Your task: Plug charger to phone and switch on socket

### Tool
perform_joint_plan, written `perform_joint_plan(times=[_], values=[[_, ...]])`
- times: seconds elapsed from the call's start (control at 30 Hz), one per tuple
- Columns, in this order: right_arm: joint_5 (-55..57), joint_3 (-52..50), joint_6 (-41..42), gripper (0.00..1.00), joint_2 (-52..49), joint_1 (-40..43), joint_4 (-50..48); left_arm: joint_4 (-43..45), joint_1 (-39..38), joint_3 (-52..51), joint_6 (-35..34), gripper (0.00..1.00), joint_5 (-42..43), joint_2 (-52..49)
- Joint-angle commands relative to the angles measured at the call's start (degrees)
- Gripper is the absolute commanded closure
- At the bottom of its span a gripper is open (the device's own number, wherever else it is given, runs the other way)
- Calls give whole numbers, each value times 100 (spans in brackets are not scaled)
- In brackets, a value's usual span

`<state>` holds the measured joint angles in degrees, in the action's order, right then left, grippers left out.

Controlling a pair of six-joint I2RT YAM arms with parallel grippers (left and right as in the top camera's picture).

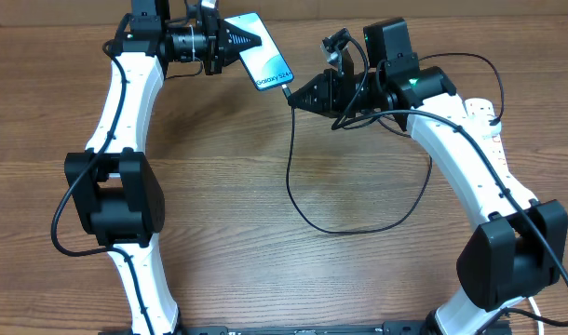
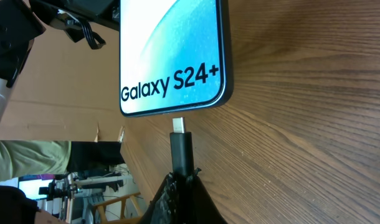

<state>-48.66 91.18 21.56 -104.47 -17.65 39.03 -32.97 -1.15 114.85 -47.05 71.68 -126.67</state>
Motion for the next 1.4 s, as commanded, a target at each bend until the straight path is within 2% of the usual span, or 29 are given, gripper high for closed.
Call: perform_joint_plan(times=[0.0,0.9,1.37], values=[[-70,-4,-61,96,74,-13,-20,22,-52,70,-79,96,136,68],[0,-4,-61,96,74,-13,-13,24,-308,70,-188,96,0,68],[280,-4,-61,96,74,9,13,70,-299,70,-114,96,444,68]])
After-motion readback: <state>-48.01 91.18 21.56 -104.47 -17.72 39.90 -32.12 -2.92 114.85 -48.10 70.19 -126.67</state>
